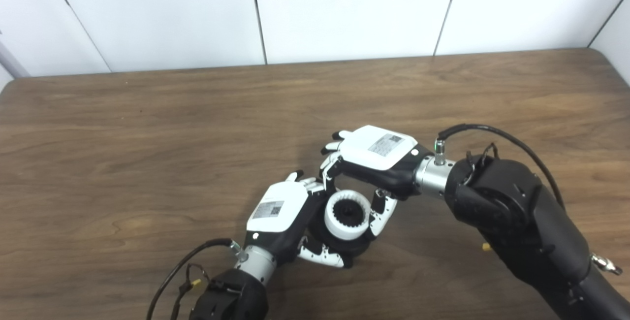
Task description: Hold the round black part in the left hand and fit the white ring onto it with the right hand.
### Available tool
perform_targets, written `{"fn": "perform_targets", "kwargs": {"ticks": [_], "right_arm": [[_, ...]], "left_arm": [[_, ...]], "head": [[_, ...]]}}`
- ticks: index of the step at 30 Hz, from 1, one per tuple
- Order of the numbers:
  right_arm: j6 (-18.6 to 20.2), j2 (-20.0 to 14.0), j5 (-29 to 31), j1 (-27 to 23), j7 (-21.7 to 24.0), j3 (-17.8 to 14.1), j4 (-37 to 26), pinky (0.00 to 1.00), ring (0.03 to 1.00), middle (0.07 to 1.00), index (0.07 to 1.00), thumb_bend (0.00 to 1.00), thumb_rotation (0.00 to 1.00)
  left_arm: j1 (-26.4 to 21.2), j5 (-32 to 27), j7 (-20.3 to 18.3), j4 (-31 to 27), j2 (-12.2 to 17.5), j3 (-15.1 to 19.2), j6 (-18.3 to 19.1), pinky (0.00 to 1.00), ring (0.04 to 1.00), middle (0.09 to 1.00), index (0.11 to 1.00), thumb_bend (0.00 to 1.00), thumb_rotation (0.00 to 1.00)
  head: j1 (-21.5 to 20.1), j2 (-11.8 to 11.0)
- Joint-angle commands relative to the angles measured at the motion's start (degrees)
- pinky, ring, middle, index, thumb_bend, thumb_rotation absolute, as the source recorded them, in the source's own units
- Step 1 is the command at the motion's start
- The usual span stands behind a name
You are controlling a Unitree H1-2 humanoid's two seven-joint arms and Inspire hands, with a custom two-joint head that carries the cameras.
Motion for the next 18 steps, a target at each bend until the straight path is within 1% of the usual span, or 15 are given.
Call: {"fn": "perform_targets", "kwargs": {"ticks": [1, 7, 11, 14, 15, 16, 17, 18], "right_arm": [[-1.58, 0.58, 0.03, -1.28, -1.78, 0.00, -0.54, 1.00, 0.924, 0.791, 0.482, 0.52, 0.14], [-2.64, 0.65, -1.11, -1.09, -1.40, 1.05, -0.68, 1.00, 0.926, 0.788, 0.483, 0.52, 0.14], [-2.65, 0.70, -1.69, -0.95, -0.97, 1.03, -0.82, 1.00, 0.923, 0.784, 0.485, 0.53, 0.14], [-2.91, 0.56, -3.58, -0.71, -0.93, 1.04, -1.01, 1.00, 0.920, 0.785, 0.490, 0.52, 0.15], [-3.11, 0.49, -4.14, -0.69, -0.99, 1.05, -1.00, 1.00, 0.921, 0.789, 0.554, 0.74, 0.23], [-3.36, 0.43, -4.47, -0.69, -1.11, 0.93, -0.96, 0.99, 0.921, 0.794, 0.596, 0.86, 0.29], [-3.47, 0.42, -4.50, -0.72, -1.11, 0.72, -0.96, 0.98, 0.922, 0.804, 0.645, 0.94, 0.37], [-3.38, 0.43, -4.34, -0.80, -0.94, 0.43, -1.09, 0.98, 0.923, 0.810, 0.665, 0.97, 0.41]], "left_arm": [[-0.63, 0.53, -0.71, -1.78, -0.71, -0.55, -0.07, 1.00, 0.878, 0.783, 0.480, 0.52, 0.06], [-0.51, 0.47, -0.62, -1.98, -0.74, -0.42, 0.06, 1.00, 0.874, 0.780, 0.480, 0.52, 0.06], [-0.62, 0.56, -0.73, -2.00, -0.62, -0.42, 0.09, 1.00, 0.871, 0.778, 0.480, 0.52, 0.06], [-0.64, 0.52, -1.32, -2.22, -0.68, -0.34, 0.54, 1.00, 0.876, 0.779, 0.480, 0.52, 0.06], [-0.64, 0.53, -1.40, -2.28, -0.66, -0.33, 0.57, 1.00, 0.876, 0.778, 0.480, 0.52, 0.06], [-0.64, 0.60, -1.30, -2.28, -0.58, -0.35, 0.43, 1.00, 0.876, 0.777, 0.480, 0.52, 0.06], [-0.65, 0.59, -1.24, -2.26, -0.52, -0.37, 0.38, 1.00, 0.874, 0.774, 0.480, 0.52, 0.06], [-0.66, 0.56, -1.21, -2.28, -0.45, -0.38, 0.37, 1.00, 0.874, 0.774, 0.480, 0.52, 0.06]], "head": [[-0.01, 0.03], [-0.19, 0.25], [-0.24, 0.41], [-0.28, 0.51], [-0.29, 0.51], [-0.36, 0.54], [-0.36, 0.54], [-0.31, 0.60]]}}
